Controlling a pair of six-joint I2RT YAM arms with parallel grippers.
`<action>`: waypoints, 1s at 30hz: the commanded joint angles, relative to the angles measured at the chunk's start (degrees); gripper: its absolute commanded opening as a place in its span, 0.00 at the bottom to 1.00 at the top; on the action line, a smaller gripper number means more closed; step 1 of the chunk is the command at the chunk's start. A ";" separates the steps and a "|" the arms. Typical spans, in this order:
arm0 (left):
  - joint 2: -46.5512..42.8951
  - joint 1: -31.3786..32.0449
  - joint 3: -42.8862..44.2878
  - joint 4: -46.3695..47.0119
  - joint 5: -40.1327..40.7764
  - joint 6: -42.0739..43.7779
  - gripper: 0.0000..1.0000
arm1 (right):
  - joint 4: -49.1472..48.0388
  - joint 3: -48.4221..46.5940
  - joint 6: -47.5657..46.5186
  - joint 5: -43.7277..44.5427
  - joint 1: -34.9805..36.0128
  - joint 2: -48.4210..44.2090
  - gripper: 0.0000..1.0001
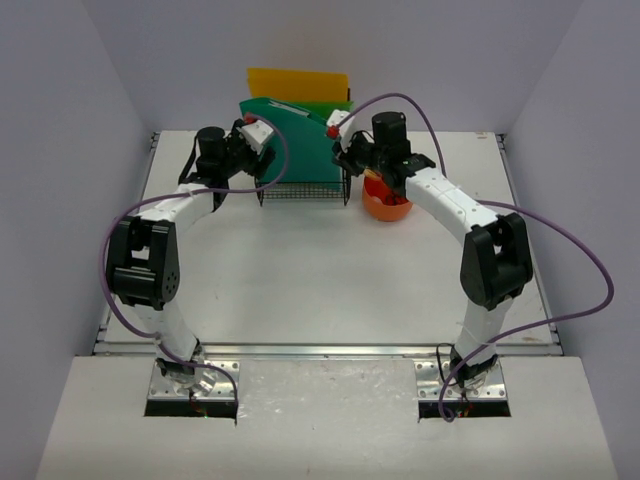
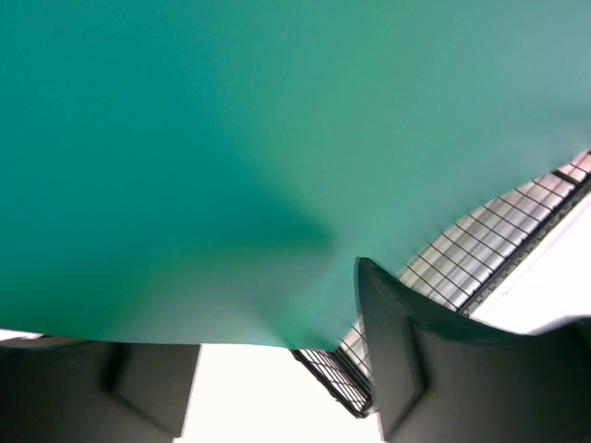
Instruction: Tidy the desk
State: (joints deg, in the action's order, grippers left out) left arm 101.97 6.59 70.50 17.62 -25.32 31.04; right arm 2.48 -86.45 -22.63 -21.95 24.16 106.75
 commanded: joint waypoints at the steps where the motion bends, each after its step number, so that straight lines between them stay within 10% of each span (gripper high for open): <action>1: -3.92 1.41 1.85 0.18 -5.55 -0.19 0.66 | -4.29 -4.71 0.64 -2.59 1.59 -0.31 0.22; 13: -10.13 1.23 2.71 -5.79 -4.09 -4.34 0.77 | -2.73 -4.21 3.21 1.13 -0.17 -6.85 0.82; 30: -22.69 1.06 -4.25 -15.84 0.49 -4.70 0.84 | 0.99 7.07 3.29 0.50 -0.17 -18.24 0.86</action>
State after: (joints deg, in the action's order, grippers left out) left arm 81.60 7.27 67.96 3.13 -25.62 26.72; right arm 3.07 -81.47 -19.70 -21.36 24.08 90.24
